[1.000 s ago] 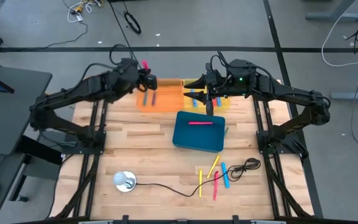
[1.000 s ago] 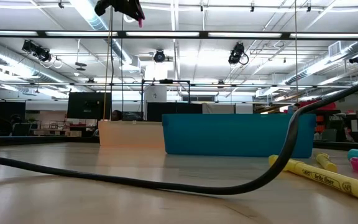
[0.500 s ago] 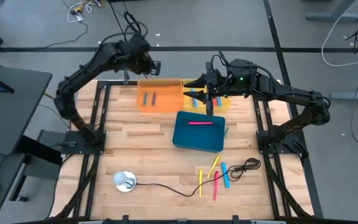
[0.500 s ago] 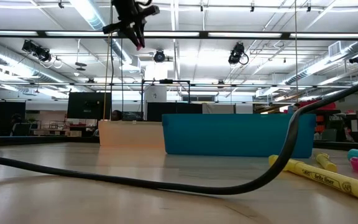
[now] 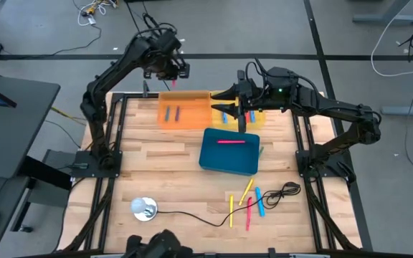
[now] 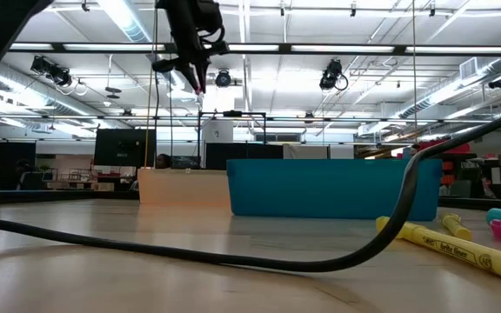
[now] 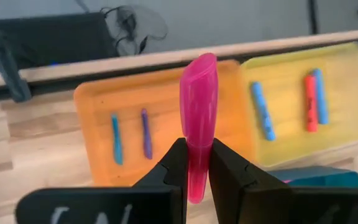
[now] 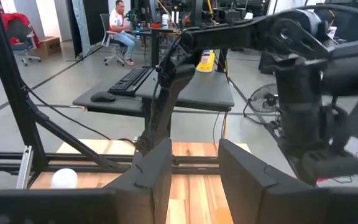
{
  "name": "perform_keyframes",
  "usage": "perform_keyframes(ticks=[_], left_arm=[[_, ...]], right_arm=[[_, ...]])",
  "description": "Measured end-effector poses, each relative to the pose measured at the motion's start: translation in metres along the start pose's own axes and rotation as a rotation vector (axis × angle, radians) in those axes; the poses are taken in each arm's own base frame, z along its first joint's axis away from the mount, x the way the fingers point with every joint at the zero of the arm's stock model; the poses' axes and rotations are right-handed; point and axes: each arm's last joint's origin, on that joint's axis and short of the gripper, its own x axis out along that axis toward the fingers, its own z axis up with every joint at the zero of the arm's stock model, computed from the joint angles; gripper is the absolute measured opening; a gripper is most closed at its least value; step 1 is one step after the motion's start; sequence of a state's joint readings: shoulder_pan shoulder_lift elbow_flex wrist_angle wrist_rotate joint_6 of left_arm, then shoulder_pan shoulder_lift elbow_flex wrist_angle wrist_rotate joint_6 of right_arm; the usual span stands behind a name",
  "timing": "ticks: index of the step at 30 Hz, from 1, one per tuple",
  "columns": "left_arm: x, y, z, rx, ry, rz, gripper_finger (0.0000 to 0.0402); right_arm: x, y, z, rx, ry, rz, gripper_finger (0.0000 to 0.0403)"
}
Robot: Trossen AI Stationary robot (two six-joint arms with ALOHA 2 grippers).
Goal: Pick & Place Markers
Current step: Put the small pink highlighter into the orange transparent bin
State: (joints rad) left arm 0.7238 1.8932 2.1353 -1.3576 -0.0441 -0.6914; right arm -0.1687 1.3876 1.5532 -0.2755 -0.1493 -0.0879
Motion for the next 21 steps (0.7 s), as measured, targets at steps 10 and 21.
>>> perform_keyframes(ticks=[10, 21], left_arm=[[0.059, -0.008, 0.002, 0.014, 0.119, 0.108, 0.0044], [0.125, -0.015, -0.001, 0.049, 0.23, 0.18, 0.0044]], right_arm=[[0.0, 0.002, 0.0, 0.024, 0.004, 0.008, 0.0133], [0.001, 0.005, -0.002, 0.027, 0.019, 0.017, 0.0133]])
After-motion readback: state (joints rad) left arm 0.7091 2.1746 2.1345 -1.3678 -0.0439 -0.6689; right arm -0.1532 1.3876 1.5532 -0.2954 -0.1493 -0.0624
